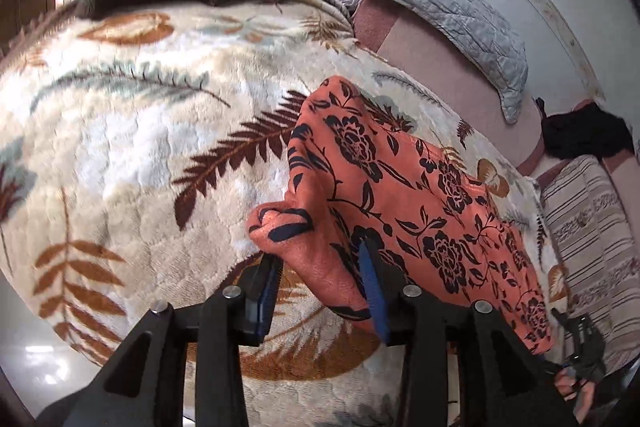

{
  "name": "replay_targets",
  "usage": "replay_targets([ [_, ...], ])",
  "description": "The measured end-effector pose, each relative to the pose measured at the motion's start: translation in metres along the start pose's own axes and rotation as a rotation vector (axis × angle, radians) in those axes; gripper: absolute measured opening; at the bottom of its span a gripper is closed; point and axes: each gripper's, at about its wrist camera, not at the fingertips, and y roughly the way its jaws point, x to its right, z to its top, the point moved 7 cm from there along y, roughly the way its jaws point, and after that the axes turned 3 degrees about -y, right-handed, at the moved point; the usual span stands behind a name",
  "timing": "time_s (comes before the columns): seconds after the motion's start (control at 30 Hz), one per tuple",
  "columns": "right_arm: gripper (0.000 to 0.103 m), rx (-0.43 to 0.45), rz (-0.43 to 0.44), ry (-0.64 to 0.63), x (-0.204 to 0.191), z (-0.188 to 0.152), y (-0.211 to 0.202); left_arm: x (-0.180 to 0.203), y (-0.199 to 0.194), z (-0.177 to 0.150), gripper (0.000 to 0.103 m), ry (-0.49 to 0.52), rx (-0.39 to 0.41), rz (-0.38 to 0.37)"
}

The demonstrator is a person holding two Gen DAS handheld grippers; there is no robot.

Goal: Fold small clothes

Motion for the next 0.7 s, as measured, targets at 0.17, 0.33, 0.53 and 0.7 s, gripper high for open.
replay_targets([
  [0.17, 0.066, 0.329, -0.048, -0.229, -0.034, 0.025, -0.066, 0.013, -0.007, 0.005, 0.045, 0.151, 0.104, 0.122],
  [0.33, 0.065, 0.209, 0.027, -0.537, -0.095, -0.014, -0.034, 0.016, -0.005, 0.009, 0.045, 0.198, 0.149, 0.175],
  [0.53, 0.064, -0.006, 0.015, -0.602, -0.101, -0.059, 0.02, 0.021, -0.011, 0.016, 0.045, 0.225, 0.223, 0.228],
  [0.7, 0.064, -0.244, -0.131, -0.546, -0.067, -0.081, 0.075, 0.03, -0.01, 0.018, 0.045, 0.27, 0.272, 0.269],
])
